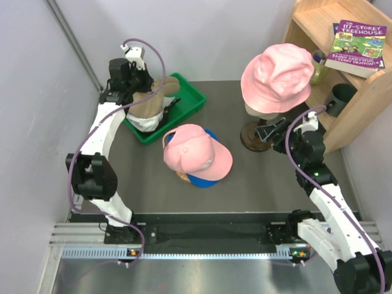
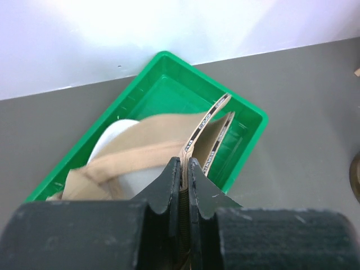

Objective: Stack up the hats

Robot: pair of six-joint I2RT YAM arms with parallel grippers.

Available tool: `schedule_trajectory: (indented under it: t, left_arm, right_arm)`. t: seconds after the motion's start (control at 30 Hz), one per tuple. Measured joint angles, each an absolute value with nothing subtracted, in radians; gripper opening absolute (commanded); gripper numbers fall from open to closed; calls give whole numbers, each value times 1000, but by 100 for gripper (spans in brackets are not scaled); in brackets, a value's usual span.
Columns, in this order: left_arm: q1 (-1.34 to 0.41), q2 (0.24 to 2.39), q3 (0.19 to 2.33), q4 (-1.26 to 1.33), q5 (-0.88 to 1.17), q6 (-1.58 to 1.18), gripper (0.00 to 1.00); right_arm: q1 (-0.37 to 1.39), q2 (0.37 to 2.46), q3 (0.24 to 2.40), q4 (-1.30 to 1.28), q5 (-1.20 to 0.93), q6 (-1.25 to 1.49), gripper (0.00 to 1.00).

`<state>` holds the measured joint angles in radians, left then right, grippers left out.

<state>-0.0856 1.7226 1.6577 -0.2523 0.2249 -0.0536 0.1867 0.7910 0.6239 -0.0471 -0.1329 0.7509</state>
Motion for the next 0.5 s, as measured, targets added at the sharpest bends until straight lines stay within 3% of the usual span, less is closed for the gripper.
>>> schedule_trajectory:
  t: [0.3,0.5]
  left_arm:
    - [-99,1649,1464,-150,181,-49,0]
    - [-104,1724,1525,-112,175,-70,0]
  right_arm:
    - [187,777,620,-53,-133,743,91]
    - [187,772,613,-56,-134,744,91]
